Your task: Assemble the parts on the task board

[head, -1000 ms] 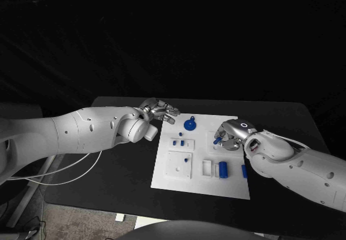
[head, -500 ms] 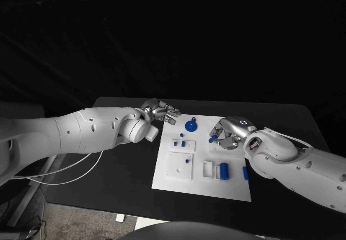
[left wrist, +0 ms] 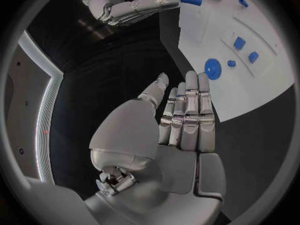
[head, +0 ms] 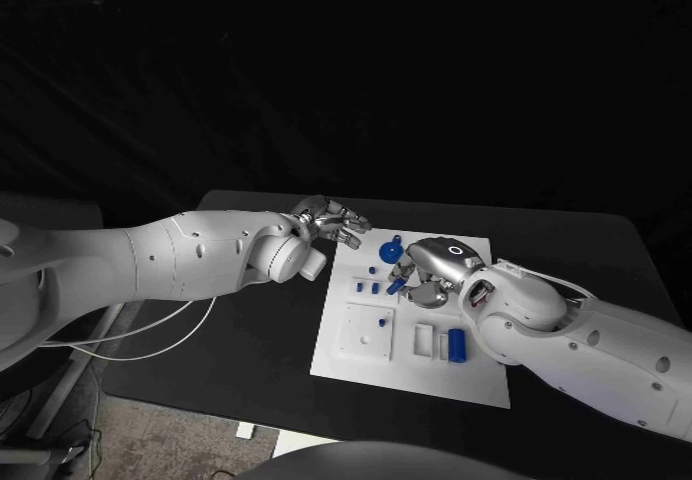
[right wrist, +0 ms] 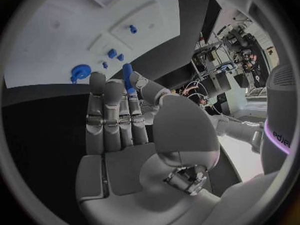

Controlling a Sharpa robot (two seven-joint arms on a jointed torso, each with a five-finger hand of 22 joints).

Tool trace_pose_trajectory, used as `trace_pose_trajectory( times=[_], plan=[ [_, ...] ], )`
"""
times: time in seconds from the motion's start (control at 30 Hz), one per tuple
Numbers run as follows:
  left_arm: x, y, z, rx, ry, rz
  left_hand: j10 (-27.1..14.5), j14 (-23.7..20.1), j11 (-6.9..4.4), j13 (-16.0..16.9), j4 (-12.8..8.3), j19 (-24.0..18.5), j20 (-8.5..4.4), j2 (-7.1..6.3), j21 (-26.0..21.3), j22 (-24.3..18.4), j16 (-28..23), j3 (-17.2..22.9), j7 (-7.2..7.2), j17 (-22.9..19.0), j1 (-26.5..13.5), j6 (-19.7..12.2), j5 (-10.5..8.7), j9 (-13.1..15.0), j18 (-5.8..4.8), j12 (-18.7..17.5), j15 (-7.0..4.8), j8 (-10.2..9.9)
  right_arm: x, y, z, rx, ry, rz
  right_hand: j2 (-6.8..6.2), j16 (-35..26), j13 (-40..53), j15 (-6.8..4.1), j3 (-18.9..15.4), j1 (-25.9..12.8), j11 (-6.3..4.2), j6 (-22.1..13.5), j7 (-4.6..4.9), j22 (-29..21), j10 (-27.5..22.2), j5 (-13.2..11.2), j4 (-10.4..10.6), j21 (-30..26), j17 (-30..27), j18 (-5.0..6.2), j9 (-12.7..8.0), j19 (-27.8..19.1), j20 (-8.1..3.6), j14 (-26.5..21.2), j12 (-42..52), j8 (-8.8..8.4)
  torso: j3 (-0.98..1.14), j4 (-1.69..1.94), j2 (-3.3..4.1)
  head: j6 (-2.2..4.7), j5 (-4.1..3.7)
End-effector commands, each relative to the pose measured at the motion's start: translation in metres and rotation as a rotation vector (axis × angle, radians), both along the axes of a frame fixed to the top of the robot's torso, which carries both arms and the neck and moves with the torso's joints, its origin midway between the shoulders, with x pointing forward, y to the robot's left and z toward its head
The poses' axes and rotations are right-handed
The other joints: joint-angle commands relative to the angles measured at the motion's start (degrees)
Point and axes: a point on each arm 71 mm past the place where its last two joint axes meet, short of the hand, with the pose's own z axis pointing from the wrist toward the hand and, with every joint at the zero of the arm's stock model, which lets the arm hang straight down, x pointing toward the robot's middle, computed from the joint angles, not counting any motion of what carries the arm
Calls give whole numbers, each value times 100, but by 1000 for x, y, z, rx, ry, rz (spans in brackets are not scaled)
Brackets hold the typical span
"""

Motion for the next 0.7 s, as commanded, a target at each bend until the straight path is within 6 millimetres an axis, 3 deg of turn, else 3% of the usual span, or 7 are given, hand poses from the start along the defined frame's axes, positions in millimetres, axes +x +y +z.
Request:
trace_pose_trajectory(
  times=[0.03, 0.33, 0.7],
  plan=[
    [0, -3, 1, -9, -8, -13, -24, -34, -1, -5, 8, -51, 4, 31, 8, -5, -25, -17, -1, -7, 3, -58, 27, -5, -76, -18, 15, -2, -7, 12, -6, -60, 11, 39, 104, -29, 5, -18, -37, -7, -75, 52, 40, 72, 130, 17, -5, -20, 7, 79, 35, 16, -23, -2, 28, 21, 4, -2, 3, -25, 70],
    [0, -5, 1, -10, -7, -16, -24, -34, -1, -5, 8, -51, 4, 31, 8, -5, -25, -17, -1, -7, 3, -58, 27, -5, -76, -18, 15, -2, -21, 33, -24, -124, 12, 91, 110, -33, 5, -17, -33, -9, -74, 52, 39, 76, 128, 19, -26, -26, 13, 77, 36, 19, -24, -1, 28, 21, 7, 6, 6, -88, 202],
    [0, -7, 1, -12, -7, -21, -23, -37, 0, -5, 1, -60, 5, 32, 17, -6, -25, -18, 0, -9, 5, -58, 28, -6, -77, -18, 16, -2, -35, 45, -51, -191, -19, 131, 106, -35, 5, -21, -7, -14, -77, 63, 36, 87, 140, 13, -54, -22, 20, 74, 38, 32, -28, 11, 29, 22, 17, 4, 9, -127, 218]
  ],
)
